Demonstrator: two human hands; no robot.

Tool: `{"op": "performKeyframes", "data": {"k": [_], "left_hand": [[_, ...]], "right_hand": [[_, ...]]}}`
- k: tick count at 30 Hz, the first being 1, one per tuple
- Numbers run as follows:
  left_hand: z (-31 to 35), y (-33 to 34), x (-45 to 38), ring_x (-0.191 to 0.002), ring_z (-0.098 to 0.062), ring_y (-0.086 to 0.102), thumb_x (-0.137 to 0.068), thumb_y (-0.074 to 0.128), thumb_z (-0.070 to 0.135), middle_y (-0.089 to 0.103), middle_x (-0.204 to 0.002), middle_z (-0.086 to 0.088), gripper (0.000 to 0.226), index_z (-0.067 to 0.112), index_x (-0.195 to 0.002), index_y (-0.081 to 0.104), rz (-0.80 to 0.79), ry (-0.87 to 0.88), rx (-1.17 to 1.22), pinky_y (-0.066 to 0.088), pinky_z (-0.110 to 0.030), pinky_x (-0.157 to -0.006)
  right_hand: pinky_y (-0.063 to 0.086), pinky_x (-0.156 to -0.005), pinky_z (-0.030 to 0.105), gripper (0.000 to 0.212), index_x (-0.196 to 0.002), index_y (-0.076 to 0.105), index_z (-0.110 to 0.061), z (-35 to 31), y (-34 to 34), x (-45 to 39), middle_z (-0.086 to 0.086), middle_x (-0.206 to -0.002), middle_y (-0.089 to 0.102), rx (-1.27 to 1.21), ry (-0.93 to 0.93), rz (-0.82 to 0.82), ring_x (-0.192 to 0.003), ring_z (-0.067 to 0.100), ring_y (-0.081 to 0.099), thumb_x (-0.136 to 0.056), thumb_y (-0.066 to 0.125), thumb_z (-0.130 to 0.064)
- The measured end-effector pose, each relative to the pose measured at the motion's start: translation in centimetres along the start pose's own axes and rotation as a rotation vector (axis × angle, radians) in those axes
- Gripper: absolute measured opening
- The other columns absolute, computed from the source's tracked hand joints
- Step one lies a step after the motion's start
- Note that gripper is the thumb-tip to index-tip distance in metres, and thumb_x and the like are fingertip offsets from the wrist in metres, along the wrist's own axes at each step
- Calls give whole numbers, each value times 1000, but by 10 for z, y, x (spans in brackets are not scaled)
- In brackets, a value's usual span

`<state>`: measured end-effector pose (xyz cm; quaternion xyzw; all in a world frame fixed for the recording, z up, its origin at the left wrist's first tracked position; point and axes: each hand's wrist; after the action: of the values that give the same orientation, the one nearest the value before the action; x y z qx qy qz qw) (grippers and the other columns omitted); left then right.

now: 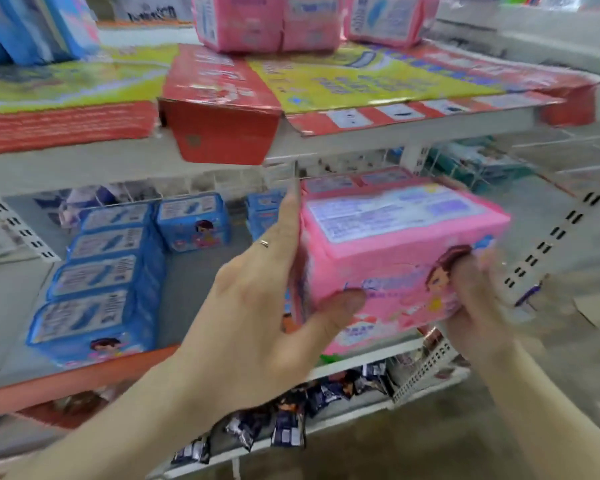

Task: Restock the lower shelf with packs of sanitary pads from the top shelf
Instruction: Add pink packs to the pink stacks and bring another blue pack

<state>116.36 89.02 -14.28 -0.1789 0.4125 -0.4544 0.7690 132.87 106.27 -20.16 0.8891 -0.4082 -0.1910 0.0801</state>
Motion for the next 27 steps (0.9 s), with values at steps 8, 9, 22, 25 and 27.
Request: {"op": "performKeyframes", "data": {"k": [8,9,22,25,27], "left_hand": [[-15,75,-28,-110,8,63,-90,62,30,65,-120,34,55,10,-140,50,-72,-220,355,49,-10,-87],[-18,83,-29,-109,8,63,-90,62,29,65,-118,35,51,10,-137,53,-64,-246,380,48,-9,-85],[-64,114,-57,-96,-5,72,-93,66,27,76,-102,16,32,17,-124,63,27,-449,517,55,-20,-79],[-73,115,-69,-104,-15,72,-91,64,39,75,-111,6,44,17,-129,61,7,-432,510,58,-39,-89],[-80,117,-80,-109,-20,70,-87,64,46,74,-116,1,54,16,-132,59,-10,-416,540,56,-49,-95]], "right_hand": [[59,-83,30,48,-134,46,-32,6,-53,-16,-10,-116,70,178,-59,-148,-106,14,70,-92,62,-48],[59,-86,32,48,-137,45,-33,9,-57,-18,-11,-119,69,210,-43,-143,-110,15,69,-94,61,-46],[57,-84,30,40,-131,45,-16,55,-88,-64,3,-86,73,272,156,-180,-82,20,72,-96,47,-35],[53,-74,21,37,-117,52,-28,54,-91,-75,-12,-76,68,289,170,-155,-73,-1,67,-88,60,-50],[53,-77,24,66,-110,55,-31,47,-93,-83,-10,-64,64,336,195,-137,-70,-3,65,-66,69,-78]]}}
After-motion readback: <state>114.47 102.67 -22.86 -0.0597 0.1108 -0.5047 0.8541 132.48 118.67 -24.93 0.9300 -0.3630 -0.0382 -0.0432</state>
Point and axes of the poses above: each hand's wrist, its own x-axis away from the middle knuckle, its own y-axis out of the palm, z = x × y
